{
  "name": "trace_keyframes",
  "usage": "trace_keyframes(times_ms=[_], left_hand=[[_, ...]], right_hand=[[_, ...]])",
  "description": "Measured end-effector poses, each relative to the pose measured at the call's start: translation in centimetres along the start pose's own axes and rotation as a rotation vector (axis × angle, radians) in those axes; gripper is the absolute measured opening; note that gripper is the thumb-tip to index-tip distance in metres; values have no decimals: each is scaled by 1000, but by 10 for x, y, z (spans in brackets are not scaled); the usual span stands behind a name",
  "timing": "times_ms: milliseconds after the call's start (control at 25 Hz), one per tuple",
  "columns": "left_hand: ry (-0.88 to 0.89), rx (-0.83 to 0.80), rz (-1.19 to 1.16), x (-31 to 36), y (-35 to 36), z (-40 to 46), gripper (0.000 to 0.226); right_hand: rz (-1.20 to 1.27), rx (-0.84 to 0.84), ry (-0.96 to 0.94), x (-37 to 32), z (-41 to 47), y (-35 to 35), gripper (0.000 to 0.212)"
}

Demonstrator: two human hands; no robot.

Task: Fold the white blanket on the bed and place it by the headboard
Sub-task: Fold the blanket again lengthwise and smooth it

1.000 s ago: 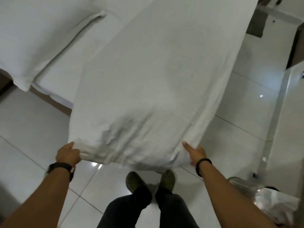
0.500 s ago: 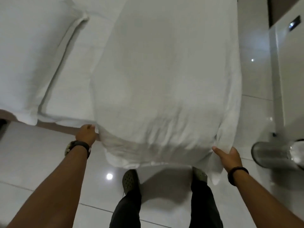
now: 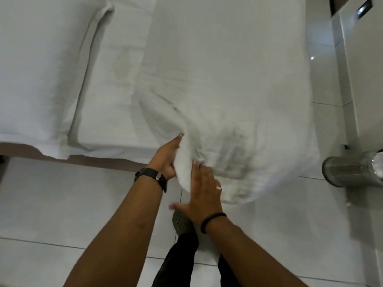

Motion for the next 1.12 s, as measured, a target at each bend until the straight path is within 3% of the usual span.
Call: trace_keyframes(times_ms=[40,120,160,240,320,360,480,640,720,800,920,1000,1120], left_hand=[[82,30,-107,9,0,-8,32],[322,81,-224,22,-9,-20,12],[473,110,-148,26,-16,-29,8],[791,134,438,15,-22,-42,23],[932,67,1083,-12,-28,-32,35],[921,114,1240,-20,-28,-27,35],[909,345,1352,-12,-32,-21,22],[910,430,1605,13,-99,-65,28],[921,535,1616,27,-154,-99,27],[959,641,1505,39,-187,-118,18],[1021,718,1216,46,-177,-105,9],[1018,673,1081,48,-167,-94,11],[1041,550,1406,57,-202,-102,18]], right_hand=[[59,69,59,-13,14,-5,110],[293,241,200,-7,42,-24,62],[387,301,228,1,51,-35,40],[526,361,217,16,56,-60,15],[645,361,185,17,48,-78,13],[686,363,172,17,42,-84,14],[603,346,163,24,27,-91,14],[-63,507,25,16,7,-81,20],[-294,471,-28,15,6,-66,25],[-395,336,50,21,11,-54,27],[-362,237,135,26,19,-42,24],[-320,266,114,22,16,-34,22],[-340,421,88,35,5,-17,30]])
Point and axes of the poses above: each hand's wrist, its own z-axis towards the middle knuckle, its own y-axis out of the palm, x = y × z, the point moved 1 cm from there along z, towards the middle knuckle, and after that the axes turned 15 degrees about -z, right-handed, at the moved point
